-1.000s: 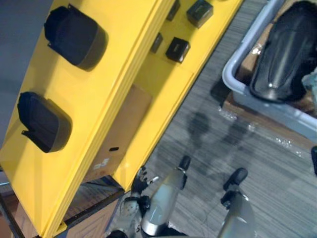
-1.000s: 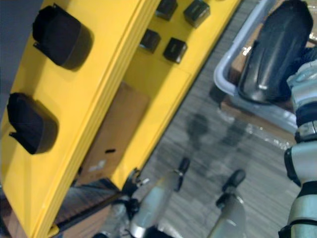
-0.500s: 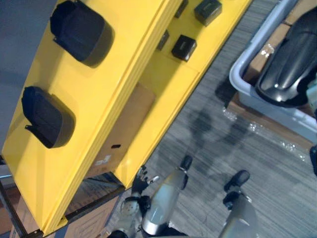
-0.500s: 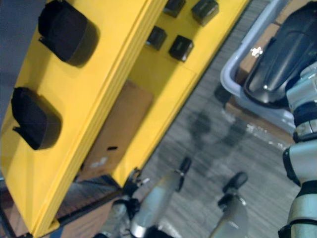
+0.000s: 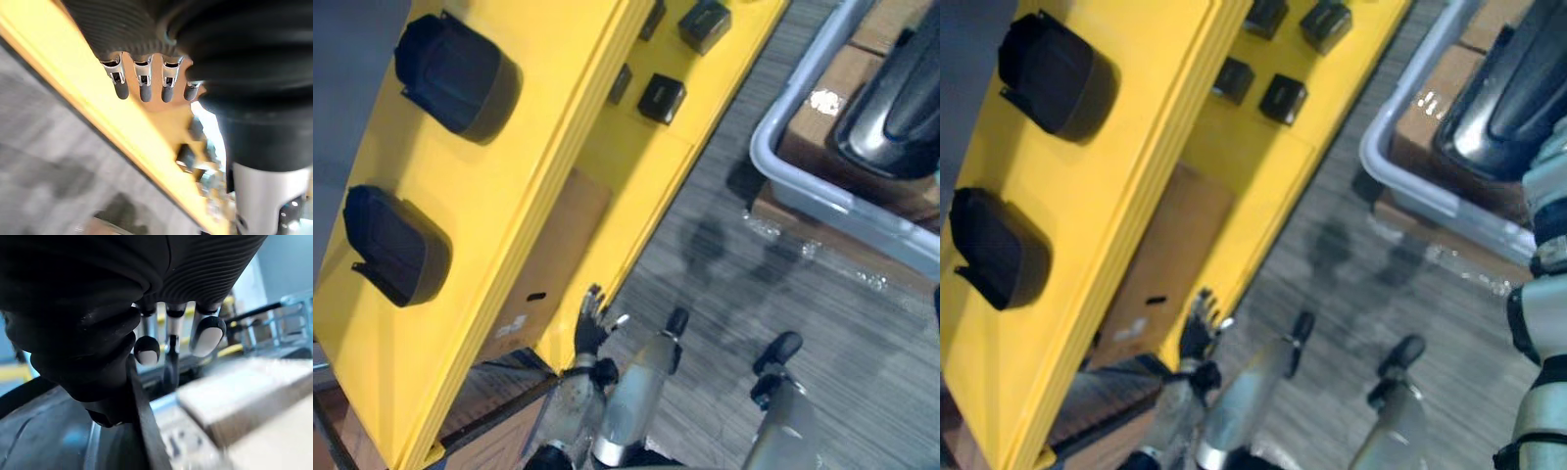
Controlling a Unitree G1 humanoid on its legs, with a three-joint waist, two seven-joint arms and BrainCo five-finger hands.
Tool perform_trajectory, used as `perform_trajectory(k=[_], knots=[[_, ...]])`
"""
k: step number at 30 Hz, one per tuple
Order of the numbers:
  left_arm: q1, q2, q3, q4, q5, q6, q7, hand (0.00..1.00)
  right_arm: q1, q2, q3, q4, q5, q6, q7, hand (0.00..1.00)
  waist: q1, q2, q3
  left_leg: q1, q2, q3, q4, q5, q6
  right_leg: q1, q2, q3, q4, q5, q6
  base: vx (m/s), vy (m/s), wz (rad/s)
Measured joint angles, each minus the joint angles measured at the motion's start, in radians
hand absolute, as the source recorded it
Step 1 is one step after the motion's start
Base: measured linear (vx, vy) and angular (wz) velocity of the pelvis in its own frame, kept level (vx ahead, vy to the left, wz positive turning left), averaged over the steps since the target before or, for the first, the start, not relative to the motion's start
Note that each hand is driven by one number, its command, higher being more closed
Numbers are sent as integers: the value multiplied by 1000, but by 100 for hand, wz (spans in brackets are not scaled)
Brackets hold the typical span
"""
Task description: Walk over and take plastic housings, then place them on the shelf
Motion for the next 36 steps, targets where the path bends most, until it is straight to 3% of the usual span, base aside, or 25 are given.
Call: perform_trajectory(k=[2,4,8,11,14,18,21,25,30,36], knots=[[-6,4,-1,-52,48,0,21,0,0,0,-25,1,-1,-23,-23,100,-11,-2,2,10,2,1,0,-1,2,16,7,2,-21,14,0,-65,71,-13],[-40,49,-19,-157,116,6,43,0,-10,21,-50,4,-2,-67,-39,100,-43,-18,13,26,17,11,-1,-1,2,38,28,7,-55,38,-10,-113,62,-21],[-68,69,-39,-201,146,15,42,0,-39,39,-50,4,-2,-68,-45,100,-68,-28,21,28,23,21,-3,-1,1,37,34,14,-62,48,-14,-48,16,-9],[-196,117,-41,-233,182,26,61,0,-51,69,-53,3,-3,-70,-46,100,-77,-47,34,29,38,32,-5,4,-6,38,53,28,-86,71,-22,-40,-5,-17],[-338,145,-41,-282,181,57,78,0,-64,136,-67,-8,-2,-75,-64,100,-110,-66,48,28,50,48,-6,7,-10,36,63,33,-96,80,-28,-25,-7,-10],[-462,150,-41,-301,155,83,80,0,-73,176,-71,-62,-1,-100,-89,100,-132,-71,51,25,59,62,-15,8,-13,31,74,50,-119,96,-29,-1,4,-13],[-502,154,-38,-306,114,101,79,0,-96,219,-88,-95,2,-96,-80,100,-150,-88,62,8,68,80,-13,8,-13,10,82,59,-122,101,-29,5,6,-15],[-510,153,-39,-304,99,145,78,0,-109,257,-89,-98,52,-46,-32,100,-171,-108,74,-17,72,82,-5,8,-14,-15,84,61,-118,105,-31,0,0,0],[-485,152,-39,-304,70,180,72,0,-105,265,-88,-98,101,-28,-24,100,-171,-108,74,-34,71,84,-1,8,-13,-43,77,61,-91,105,-31,1,7,0],[-391,142,-43,-302,53,215,51,0,-105,268,-81,-110,108,-69,-103,100,-171,-110,73,-42,66,88,8,9,-15,-71,60,60,-32,73,-39,-1,0,1]])
